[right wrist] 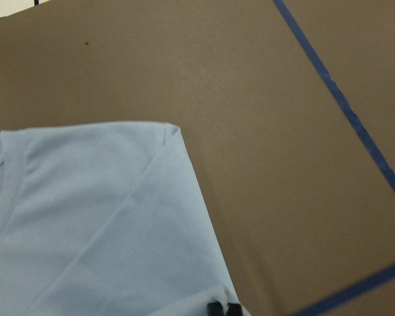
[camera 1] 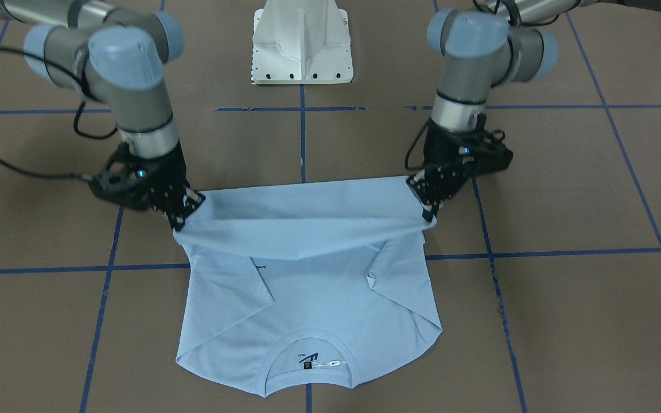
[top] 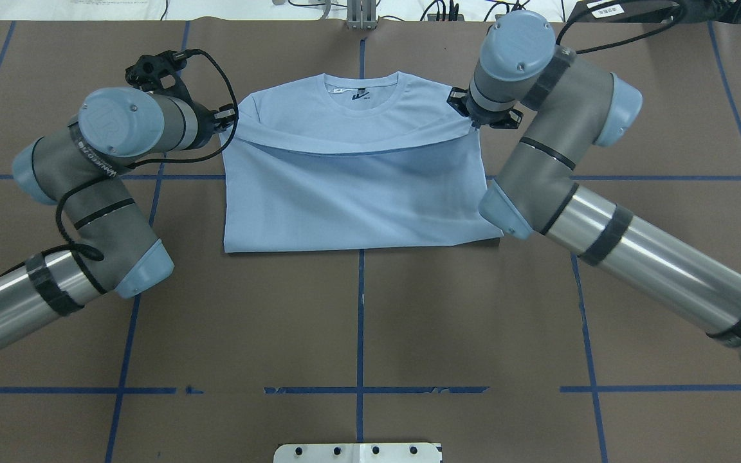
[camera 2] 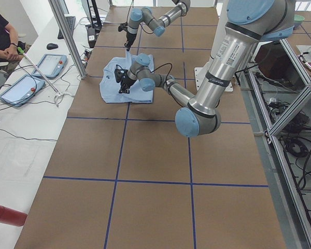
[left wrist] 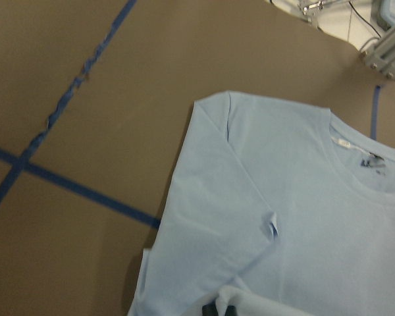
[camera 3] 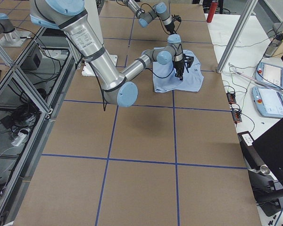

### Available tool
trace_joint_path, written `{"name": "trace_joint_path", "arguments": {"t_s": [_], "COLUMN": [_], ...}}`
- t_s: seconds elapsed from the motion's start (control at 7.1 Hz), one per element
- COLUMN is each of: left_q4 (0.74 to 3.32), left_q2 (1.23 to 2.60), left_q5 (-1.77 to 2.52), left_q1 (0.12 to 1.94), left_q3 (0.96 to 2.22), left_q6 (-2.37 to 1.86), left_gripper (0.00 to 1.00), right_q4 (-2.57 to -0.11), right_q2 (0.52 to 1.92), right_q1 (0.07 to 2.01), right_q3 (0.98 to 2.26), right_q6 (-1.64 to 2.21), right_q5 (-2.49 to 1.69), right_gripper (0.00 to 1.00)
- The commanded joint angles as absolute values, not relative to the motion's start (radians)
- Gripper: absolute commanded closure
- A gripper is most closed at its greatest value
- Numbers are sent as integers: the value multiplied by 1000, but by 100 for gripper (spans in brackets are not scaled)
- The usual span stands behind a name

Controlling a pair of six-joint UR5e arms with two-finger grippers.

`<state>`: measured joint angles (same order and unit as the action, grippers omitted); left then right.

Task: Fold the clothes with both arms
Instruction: 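Lay the hem down near the collar and open both grippers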

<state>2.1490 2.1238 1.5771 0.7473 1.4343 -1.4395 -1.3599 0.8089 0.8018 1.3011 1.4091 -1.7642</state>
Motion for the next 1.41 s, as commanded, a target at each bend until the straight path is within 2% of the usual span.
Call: {"name": "trace_joint_path", "arguments": {"t_s": [0.0, 0.42, 0.85, 0.99, 1.13, 1.27], "left_q4": [2255, 2309, 2309, 2309, 2309, 2310], "left_q2": [2207, 2243, 2243, 2243, 2241, 2235], "left_q5": [1575, 1571, 1571, 1571, 1571, 1572], "left_q1": [762, 762, 762, 759, 761, 764], "left_q3": [1235, 1177, 1164, 1160, 1154, 1160], "left_q6": [-1422, -1422, -1420, -1420, -1420, -1420], "left_gripper": [100, 100, 100, 76, 60, 60], "right_q4": [-1267, -1183, -1181, -1181, -1181, -1181], "right_q2": [721, 686, 684, 683, 680, 686], "right_q1": [827, 830, 842, 836, 825, 813], "right_q3": [1105, 1002, 985, 986, 997, 1018], "right_q6": [1385, 1384, 1361, 1361, 1362, 1370], "right_q5": [-1769, -1753, -1750, -1750, -1738, -1720], "right_gripper": [100, 100, 100, 100, 71, 56]}}
